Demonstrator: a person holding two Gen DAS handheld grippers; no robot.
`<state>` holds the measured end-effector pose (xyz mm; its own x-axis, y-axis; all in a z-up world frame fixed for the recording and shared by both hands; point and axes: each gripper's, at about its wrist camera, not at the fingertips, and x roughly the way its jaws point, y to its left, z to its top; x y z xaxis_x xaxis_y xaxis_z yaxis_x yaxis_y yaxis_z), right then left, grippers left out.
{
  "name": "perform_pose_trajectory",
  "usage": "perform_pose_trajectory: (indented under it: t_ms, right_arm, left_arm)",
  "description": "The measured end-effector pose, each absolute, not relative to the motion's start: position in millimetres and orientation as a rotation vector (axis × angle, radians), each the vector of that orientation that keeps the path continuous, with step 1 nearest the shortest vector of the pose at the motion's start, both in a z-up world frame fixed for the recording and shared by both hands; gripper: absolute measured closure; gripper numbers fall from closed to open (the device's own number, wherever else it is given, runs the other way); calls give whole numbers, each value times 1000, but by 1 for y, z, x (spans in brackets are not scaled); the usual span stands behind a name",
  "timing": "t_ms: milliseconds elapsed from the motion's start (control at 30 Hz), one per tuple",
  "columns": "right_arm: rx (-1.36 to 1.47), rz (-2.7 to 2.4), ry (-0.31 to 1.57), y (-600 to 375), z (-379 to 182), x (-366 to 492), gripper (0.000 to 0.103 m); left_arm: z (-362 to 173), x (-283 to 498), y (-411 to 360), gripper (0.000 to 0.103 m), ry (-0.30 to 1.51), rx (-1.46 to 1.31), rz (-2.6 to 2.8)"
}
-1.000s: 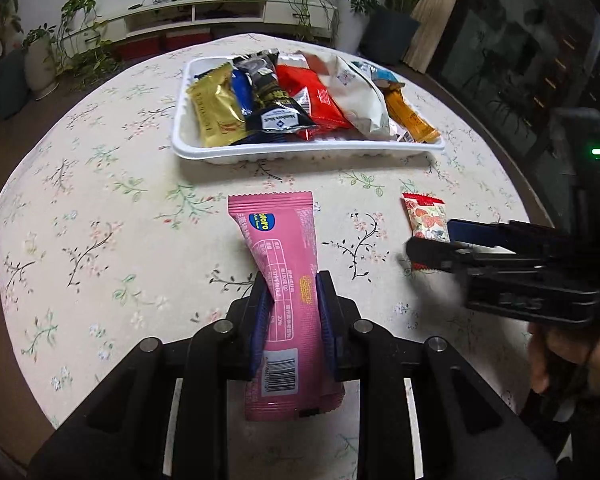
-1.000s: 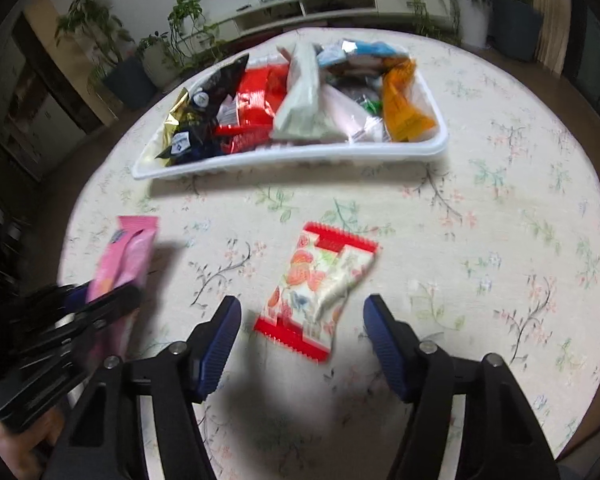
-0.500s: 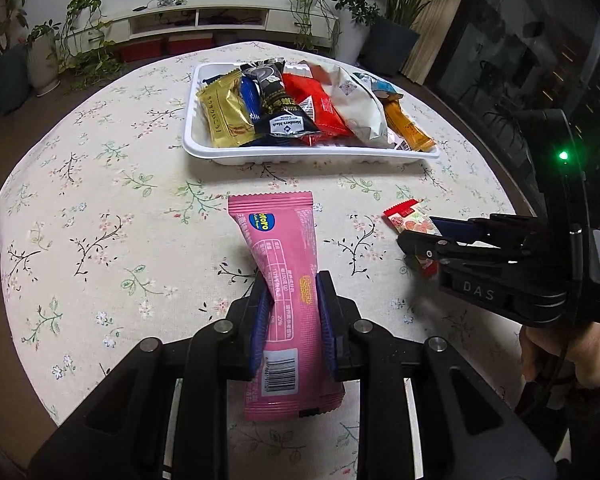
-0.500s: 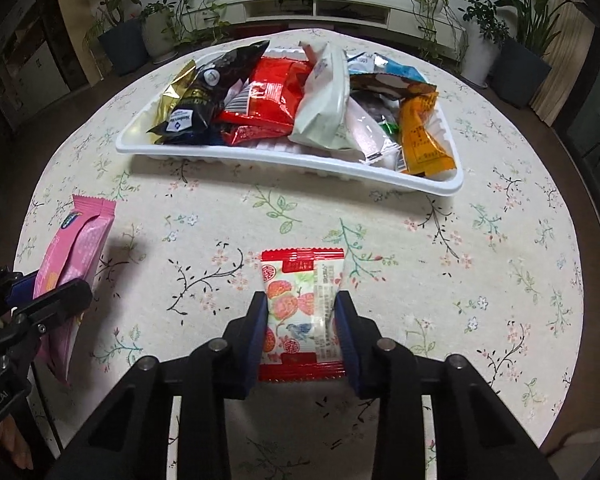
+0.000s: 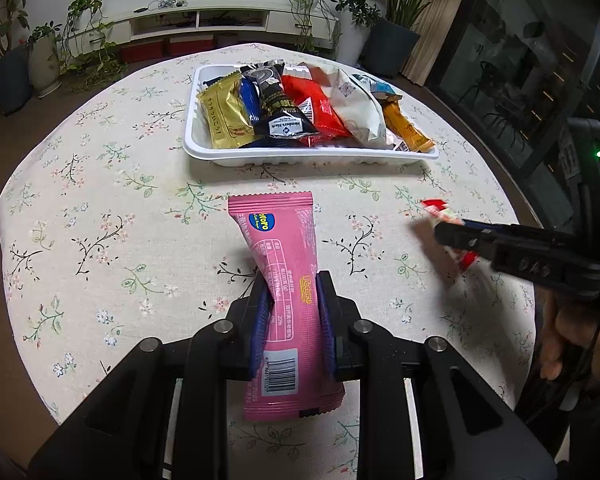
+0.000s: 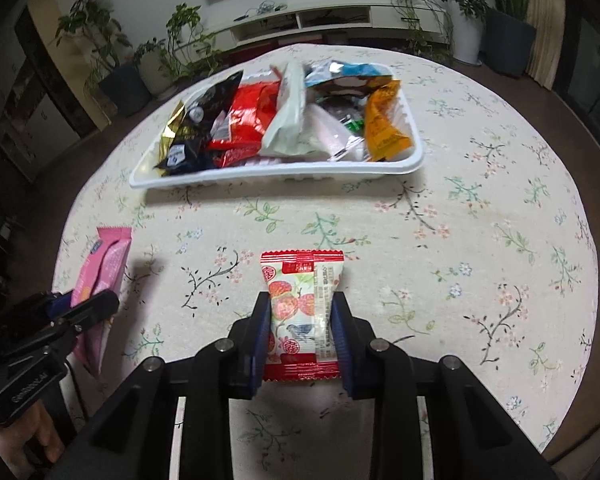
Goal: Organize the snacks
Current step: 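Carry the pink bar and strawberry packet into the tray and open both grippers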
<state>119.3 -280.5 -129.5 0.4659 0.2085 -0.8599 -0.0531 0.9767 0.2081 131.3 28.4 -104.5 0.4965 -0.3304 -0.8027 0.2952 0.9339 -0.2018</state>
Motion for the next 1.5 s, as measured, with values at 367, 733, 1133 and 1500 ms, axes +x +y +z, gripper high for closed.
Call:
perform_pose_trajectory:
  t_ms: [367, 733, 1133, 1500]
  right_arm:
    - [323, 80, 958, -347, -93, 126, 72]
    - [258, 145, 818, -354, -29, 176, 72]
    - [179, 204, 894, -314, -67, 260, 72]
    - [158, 163, 977, -315, -115, 273, 71]
  left_arm:
    - [-76, 148, 51, 82, 932, -119, -373]
    - [-9, 230, 64, 82, 829, -109, -352]
    - [-36, 335, 43, 82, 895, -84, -349]
    - [-94, 351, 36, 80, 945, -91, -351]
